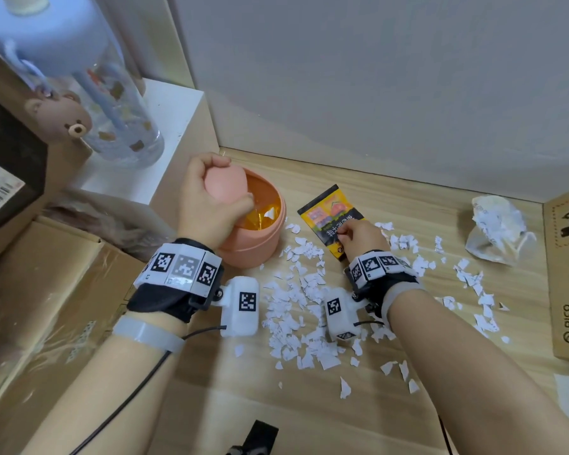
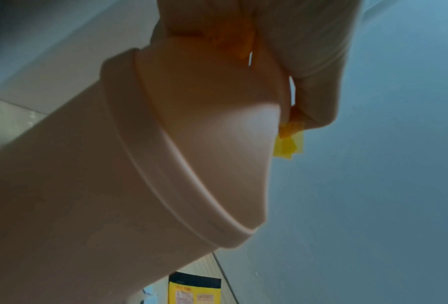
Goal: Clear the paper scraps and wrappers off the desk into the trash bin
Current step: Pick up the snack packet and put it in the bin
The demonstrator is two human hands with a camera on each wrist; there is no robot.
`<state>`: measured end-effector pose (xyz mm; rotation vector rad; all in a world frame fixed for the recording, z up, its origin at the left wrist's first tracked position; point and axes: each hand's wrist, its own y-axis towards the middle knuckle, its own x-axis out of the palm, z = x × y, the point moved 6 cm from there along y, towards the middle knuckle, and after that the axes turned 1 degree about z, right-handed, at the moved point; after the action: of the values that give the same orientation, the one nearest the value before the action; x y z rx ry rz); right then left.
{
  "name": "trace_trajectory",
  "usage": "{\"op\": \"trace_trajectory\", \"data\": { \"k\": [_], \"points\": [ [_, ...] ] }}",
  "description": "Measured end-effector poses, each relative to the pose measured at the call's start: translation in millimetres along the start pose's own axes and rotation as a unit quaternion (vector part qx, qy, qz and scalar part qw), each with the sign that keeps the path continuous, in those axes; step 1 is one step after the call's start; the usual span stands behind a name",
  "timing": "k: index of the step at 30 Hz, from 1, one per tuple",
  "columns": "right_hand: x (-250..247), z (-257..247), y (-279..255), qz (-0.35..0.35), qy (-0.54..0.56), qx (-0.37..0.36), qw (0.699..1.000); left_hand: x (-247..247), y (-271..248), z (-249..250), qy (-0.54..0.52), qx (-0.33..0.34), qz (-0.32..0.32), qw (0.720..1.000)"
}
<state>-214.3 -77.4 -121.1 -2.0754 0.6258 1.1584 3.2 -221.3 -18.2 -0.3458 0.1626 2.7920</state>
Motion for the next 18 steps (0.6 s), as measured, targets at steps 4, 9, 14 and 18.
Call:
{"op": "trace_trajectory", "data": {
  "k": [4,9,14,18],
  "points": [
    [-10,-20,9,0.019,-0.094,-0.124,0.988,0,2,-4,-0.001,-0.003,-0.001,1.0],
    [15,-7,26,-0.191,-0.224,-0.154,0.943,0,1,-5,-0.004,0.002,-0.002,1.0],
    [7,1,26,-0.053,-0.105,-0.101,0.988,-1,2,-5,-0.013,0.012,-0.002,1.0],
    [2,-2,22,-0.053,-0.028,-0.059,0.996,0,1,-3,-0.013,0.011,-0.007,1.0]
  ]
}}
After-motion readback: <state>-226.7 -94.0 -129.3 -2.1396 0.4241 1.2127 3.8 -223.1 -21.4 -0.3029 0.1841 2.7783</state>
